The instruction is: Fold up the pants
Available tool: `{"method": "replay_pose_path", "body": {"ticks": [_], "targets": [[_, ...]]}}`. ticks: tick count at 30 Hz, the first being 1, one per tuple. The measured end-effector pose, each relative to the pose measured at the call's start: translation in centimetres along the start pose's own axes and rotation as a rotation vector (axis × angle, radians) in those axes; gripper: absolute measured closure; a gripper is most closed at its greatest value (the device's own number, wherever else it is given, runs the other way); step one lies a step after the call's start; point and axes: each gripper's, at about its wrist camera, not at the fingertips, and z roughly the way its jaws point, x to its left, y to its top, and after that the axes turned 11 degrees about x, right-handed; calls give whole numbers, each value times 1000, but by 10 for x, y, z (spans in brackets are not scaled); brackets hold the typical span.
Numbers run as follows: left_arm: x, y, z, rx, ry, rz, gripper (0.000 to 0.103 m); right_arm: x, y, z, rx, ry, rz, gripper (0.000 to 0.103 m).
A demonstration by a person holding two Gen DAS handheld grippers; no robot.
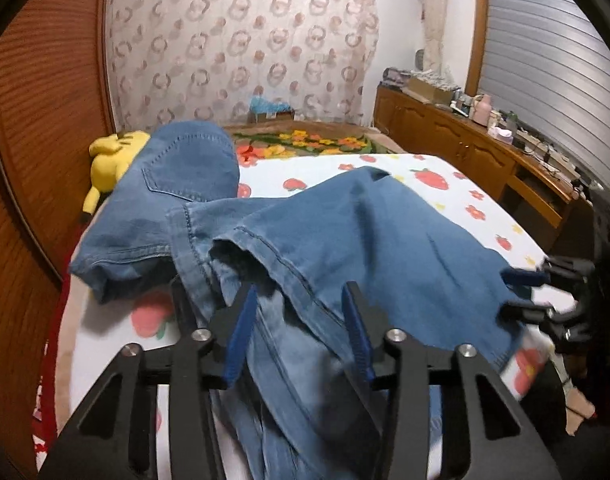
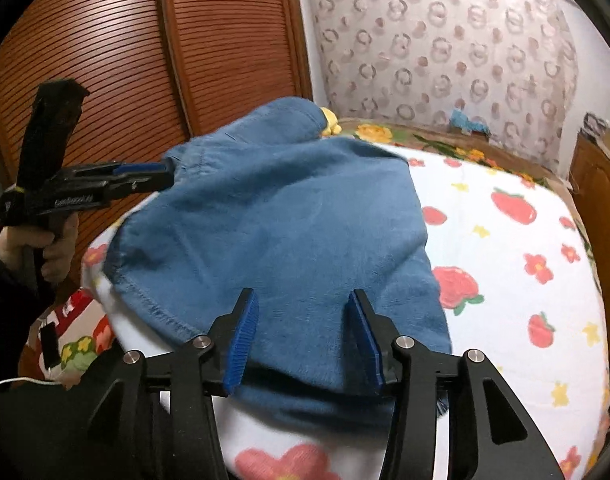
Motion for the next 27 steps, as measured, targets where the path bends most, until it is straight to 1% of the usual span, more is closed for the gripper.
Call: {"method": "replay_pose_path", "body": {"ticks": [2,4,5,7,8,11,12,13,14,15,16,17,19,21,22,23,24,26,27], "targets": [[9,8,17,33,13,-28,63,-2,-2,5,1,5,10,54],[14,14,25,40,-12,-46,64,-4,-4,5,-2,8,15,54],[16,16,27,40,-21,-51,69,-5,-5,4,-3,10,17,54],[15,22,26,19,-18,-41,88,-5,-6,3,-3,9,16,54],[12,24,24,11,-5,-27,99,-5,-7,1,-2,8,15,54],[16,30,6,-54,57,-14,100,-7,-10,0,-1,3,18,54],[26,35,0,-65,66,-34,100,-8,-11,-2,-3,5,21,54],[36,39,-4,-69,74,-57,100,-10,-11,-2,-5,5,25,54],[46,44,-7,-58,86,-76,100,-10,-11,-4,-7,2,28,54],[52,47,-7,-42,81,-78,99,-10,-12,-6,-11,-2,31,54],[56,49,-6,-16,68,-72,98,-11,-12,-8,-14,-6,32,54],[57,49,-5,2,72,-62,95,-10,-13,-11,-18,-13,36,54],[53,46,-5,10,95,-43,88,-14,-15,-17,-28,-27,53,53],[44,40,-8,1,117,-31,69,-18,-18,-21,-33,-42,75,52],[40,37,-11,-11,122,-28,63,-20,-19,-24,-33,-47,83,51],[36,34,-13,-20,122,-25,49,-22,-20,-25,-35,-58,91,50],[32,30,-17,-33,121,-22,40,-25,-21,-27,-35,-72,100,49],[21,24,-24,-51,117,-6,35,-28,-23,-30,-31,-85,115,48],[15,23,-27,-54,111,1,35,-30,-25,-31,-28,-91,125,48]]}}
